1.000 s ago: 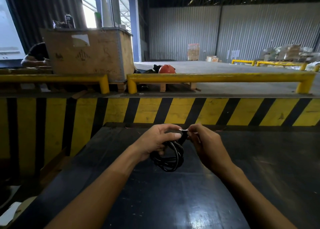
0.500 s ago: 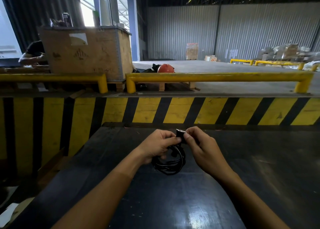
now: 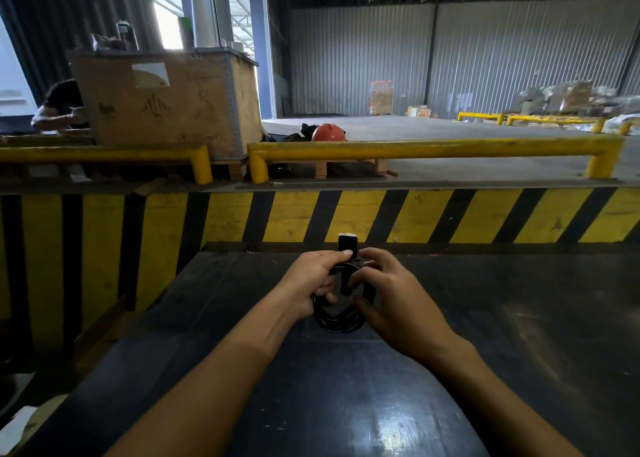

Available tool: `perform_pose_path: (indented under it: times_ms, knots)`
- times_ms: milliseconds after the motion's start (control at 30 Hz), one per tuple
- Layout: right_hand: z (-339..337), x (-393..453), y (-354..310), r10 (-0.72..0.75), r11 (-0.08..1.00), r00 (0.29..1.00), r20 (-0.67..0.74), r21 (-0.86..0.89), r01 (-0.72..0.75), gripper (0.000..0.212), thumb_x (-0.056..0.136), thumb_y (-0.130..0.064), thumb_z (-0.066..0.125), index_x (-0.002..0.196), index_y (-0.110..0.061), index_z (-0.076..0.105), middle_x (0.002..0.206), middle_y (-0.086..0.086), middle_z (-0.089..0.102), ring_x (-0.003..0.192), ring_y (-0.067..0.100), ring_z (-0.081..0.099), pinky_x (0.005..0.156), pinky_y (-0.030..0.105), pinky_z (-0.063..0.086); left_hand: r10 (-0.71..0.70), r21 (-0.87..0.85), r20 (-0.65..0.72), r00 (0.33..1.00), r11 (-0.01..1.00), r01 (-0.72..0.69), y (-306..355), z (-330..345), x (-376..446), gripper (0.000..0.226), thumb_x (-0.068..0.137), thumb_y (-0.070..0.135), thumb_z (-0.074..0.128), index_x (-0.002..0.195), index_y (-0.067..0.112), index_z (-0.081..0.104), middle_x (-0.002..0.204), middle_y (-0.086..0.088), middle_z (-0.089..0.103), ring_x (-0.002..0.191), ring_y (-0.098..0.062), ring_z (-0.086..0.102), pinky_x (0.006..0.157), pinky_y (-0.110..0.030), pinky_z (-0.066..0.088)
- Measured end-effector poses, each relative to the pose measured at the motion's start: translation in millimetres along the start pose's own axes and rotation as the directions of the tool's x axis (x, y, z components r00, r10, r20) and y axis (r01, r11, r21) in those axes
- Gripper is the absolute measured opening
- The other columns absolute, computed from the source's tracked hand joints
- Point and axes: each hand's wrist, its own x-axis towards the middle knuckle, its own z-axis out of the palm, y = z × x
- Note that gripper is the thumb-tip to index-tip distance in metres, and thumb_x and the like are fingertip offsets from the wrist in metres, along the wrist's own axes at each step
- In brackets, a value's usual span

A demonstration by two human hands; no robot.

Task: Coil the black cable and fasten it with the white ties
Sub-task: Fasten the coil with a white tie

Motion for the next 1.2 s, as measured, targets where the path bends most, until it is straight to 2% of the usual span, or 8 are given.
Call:
perform_pose_path:
  times_ms: [200, 333, 633, 767, 867, 1033, 1133, 1200]
  knots:
    - [15.2, 5.7, 0.8, 0.104, 0.978, 0.991, -0.085, -0.174, -0.118, 0.030, 0.076, -0.010, 0.070, 0.104, -0.018, 0.068, 0.136, 0.014, 0.054, 0.117, 0.032, 0.056, 0.095, 0.044, 0.047, -0.143, -0.163, -0.036, 0.989, 0.977, 0.136, 1.2, 5.7, 3.3, 0.023, 0.090, 0.024, 0.059, 0.071, 0.010, 0.057, 0.037, 0.005, 0.034, 0.029, -0.005, 0.025, 0.032, -0.016, 0.025]
    - [21.1, 7.0, -0.6, 0.103, 0.959, 0.989, -0.109, -0.252, -0.128, 0.038, 0.072, -0.022, 0.077, 0.108, -0.019, 0.065, 0.135, 0.014, 0.055, 0.119, 0.029, 0.055, 0.103, 0.044, 0.038, -0.171, -0.247, -0.010, 0.985, 0.955, 0.163, 1.4, 6.3, 3.9, 0.026, 0.091, 0.023, 0.057, 0.068, 0.011, 0.055, 0.035, 0.005, 0.034, 0.027, -0.005, 0.025, 0.030, -0.016, 0.025]
    - [14.0, 4.2, 3.9, -0.024, 0.995, 0.973, -0.229, -0.101, 0.001, 0.025, 0.077, -0.030, 0.069, 0.101, -0.026, 0.062, 0.128, 0.007, 0.056, 0.106, 0.020, 0.057, 0.097, 0.038, 0.035, -0.176, -0.239, 0.022, 0.984, 0.955, 0.176, 4.6, 7.1, 1.9, 0.027, 0.091, 0.025, 0.058, 0.069, 0.010, 0.059, 0.036, 0.006, 0.035, 0.028, -0.004, 0.025, 0.030, -0.016, 0.025]
    - [11.6, 4.8, 9.7, 0.001, 1.000, 0.970, -0.243, 0.025, 0.005, 0.015, 0.084, -0.027, 0.065, 0.098, -0.023, 0.067, 0.132, 0.008, 0.050, 0.104, 0.012, 0.054, 0.092, 0.031, 0.038, -0.033, -0.041, -0.018, 0.999, 0.999, 0.032, -0.9, 13.0, -5.2, 0.022, 0.092, 0.027, 0.056, 0.078, 0.011, 0.062, 0.039, 0.006, 0.038, 0.030, -0.006, 0.028, 0.033, -0.019, 0.027]
    - [10.5, 3.1, 11.1, 0.058, 0.970, 0.962, -0.266, 0.243, 0.009, 0.010, 0.085, -0.025, 0.064, 0.093, -0.019, 0.067, 0.131, 0.000, 0.047, 0.102, -0.003, 0.050, 0.085, 0.013, 0.044, 0.180, 0.091, -0.014, 0.984, 0.980, -0.178, -5.5, 16.8, -9.8, 0.021, 0.095, 0.026, 0.052, 0.094, 0.010, 0.066, 0.048, 0.002, 0.043, 0.033, -0.005, 0.034, 0.034, -0.021, 0.030]
    - [-0.3, 1.6, 9.7, 0.202, 0.757, 0.960, -0.193, 0.653, -0.028, 0.007, 0.085, -0.013, 0.065, 0.086, -0.018, 0.070, 0.120, -0.001, 0.054, 0.108, 0.002, 0.056, 0.080, 0.016, 0.051, 0.390, 0.110, 0.087, 0.917, 0.911, -0.397, -7.8, 20.3, -16.7, 0.021, 0.096, 0.026, 0.050, 0.097, 0.018, 0.070, 0.041, 0.007, 0.042, 0.031, -0.005, 0.031, 0.030, -0.018, 0.024]
    - [-8.9, 4.9, 12.3, 0.263, 0.737, 0.941, -0.212, 0.673, -0.055, 0.007, 0.083, -0.012, 0.066, 0.088, -0.011, 0.071, 0.120, 0.002, 0.056, 0.112, 0.005, 0.055, 0.086, 0.020, 0.050, 0.418, 0.098, 0.123, 0.900, 0.898, -0.430, -6.8, 21.2, -16.9, 0.024, 0.096, 0.030, 0.050, 0.092, 0.019, 0.071, 0.039, 0.008, 0.039, 0.029, -0.005, 0.028, 0.030, -0.015, 0.022]
    - [-12.3, 5.6, 11.9, 0.241, 0.755, 0.938, -0.248, 0.655, -0.021, 0.006, 0.082, -0.010, 0.066, 0.087, -0.009, 0.071, 0.118, 0.003, 0.057, 0.109, 0.001, 0.055, 0.082, 0.016, 0.050, 0.416, 0.104, 0.143, 0.898, 0.896, -0.431, -7.5, 21.4, -17.0, 0.028, 0.095, 0.036, 0.050, 0.091, 0.018, 0.070, 0.037, 0.009, 0.036, 0.028, -0.004, 0.027, 0.030, -0.014, 0.023]
